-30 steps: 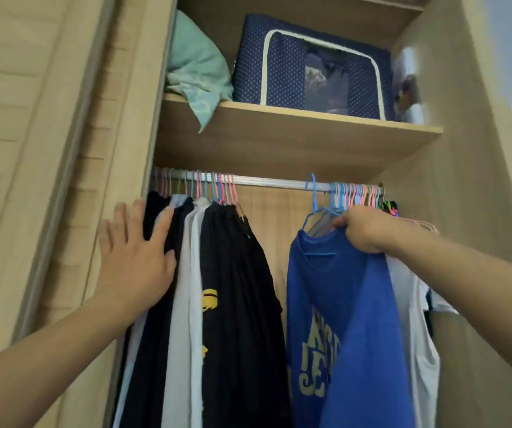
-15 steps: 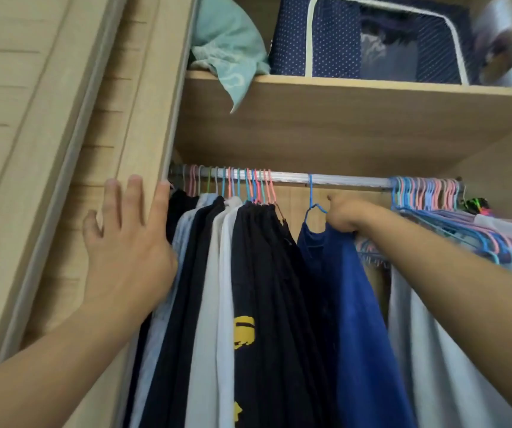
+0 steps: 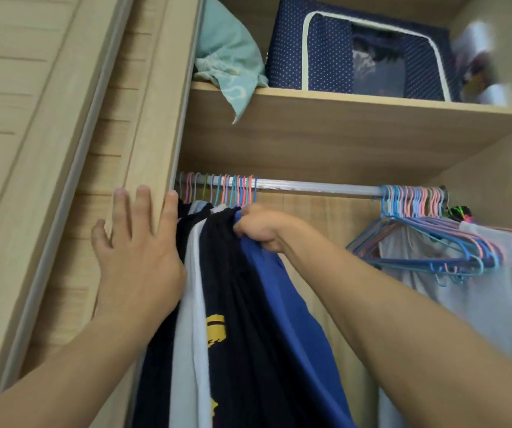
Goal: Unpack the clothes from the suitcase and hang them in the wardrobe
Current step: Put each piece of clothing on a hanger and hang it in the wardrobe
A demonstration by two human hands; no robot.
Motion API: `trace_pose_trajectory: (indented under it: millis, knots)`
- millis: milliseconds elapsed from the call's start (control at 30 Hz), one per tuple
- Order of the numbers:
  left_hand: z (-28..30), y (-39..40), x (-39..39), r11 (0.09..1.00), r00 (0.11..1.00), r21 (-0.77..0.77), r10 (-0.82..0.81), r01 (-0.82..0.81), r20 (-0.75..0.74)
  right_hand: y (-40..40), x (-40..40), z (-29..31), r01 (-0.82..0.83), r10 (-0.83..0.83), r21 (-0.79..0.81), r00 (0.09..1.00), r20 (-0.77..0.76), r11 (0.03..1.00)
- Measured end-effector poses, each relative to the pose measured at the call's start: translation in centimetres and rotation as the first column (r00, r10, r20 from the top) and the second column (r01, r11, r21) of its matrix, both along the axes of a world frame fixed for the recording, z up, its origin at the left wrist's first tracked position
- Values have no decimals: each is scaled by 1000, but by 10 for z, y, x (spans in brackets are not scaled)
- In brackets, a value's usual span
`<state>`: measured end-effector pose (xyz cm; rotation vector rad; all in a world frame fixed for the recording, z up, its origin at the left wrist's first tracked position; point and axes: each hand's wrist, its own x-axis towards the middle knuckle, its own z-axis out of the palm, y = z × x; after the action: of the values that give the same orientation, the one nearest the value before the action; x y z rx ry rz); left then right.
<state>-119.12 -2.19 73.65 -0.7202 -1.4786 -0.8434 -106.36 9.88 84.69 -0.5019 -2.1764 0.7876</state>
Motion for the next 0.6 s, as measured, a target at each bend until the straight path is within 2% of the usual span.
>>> trace_pose_trajectory:
  millis: [100, 167, 200, 233, 267, 300, 333, 367, 400, 433, 500, 600]
  knots:
    - [-1, -3, 1, 1000, 1000, -13, -9, 9, 10, 7, 6, -11, 11, -16, 86, 999, 51, 996]
    - [-2, -5, 5, 1000, 999, -21, -16, 17, 37, 15, 30, -25, -48, 35, 103, 992, 124, 994]
    - [-3, -4, 9, 999, 998, -25, -18, 20, 59, 22, 49, -33, -51, 27, 149, 988, 155, 988]
    - [-2, -3, 15, 999, 996, -26, -20, 22, 86, 33, 71, -39, 17, -63, 271, 985, 163, 962]
    - [-2, -1, 21, 1000, 993, -19, -22, 24, 116, 49, 96, -42, 163, -253, 456, 957, 143, 875]
    - [-2, 1, 27, 1000, 989, -9, -25, 26, 142, 68, 119, -42, 339, -495, 649, 866, 68, 681]
    - [-1, 2, 31, 1000, 987, -3, -26, 27, 157, 79, 144, -41, 477, -722, 787, 689, -60, 391]
    - [-2, 3, 34, 1000, 987, -6, -26, 27, 159, 91, 168, -39, 527, -859, 840, 483, -171, 129]
    - [-2, 4, 34, 1000, 988, -14, -24, 26, 154, 101, 190, -38, 532, -919, 846, 309, -246, -47]
    - [-3, 3, 32, 999, 988, -25, -18, 22, 151, 108, 209, -36, 528, -941, 835, 178, -287, -154]
    - [-3, 2, 31, 999, 989, -38, 3, 3, 150, 118, 240, -35, 528, -948, 807, 8, -317, -265]
    - [-2, 3, 31, 999, 988, -42, 27, -20, 155, 128, 264, -35, 539, -930, 767, -99, -353, -348]
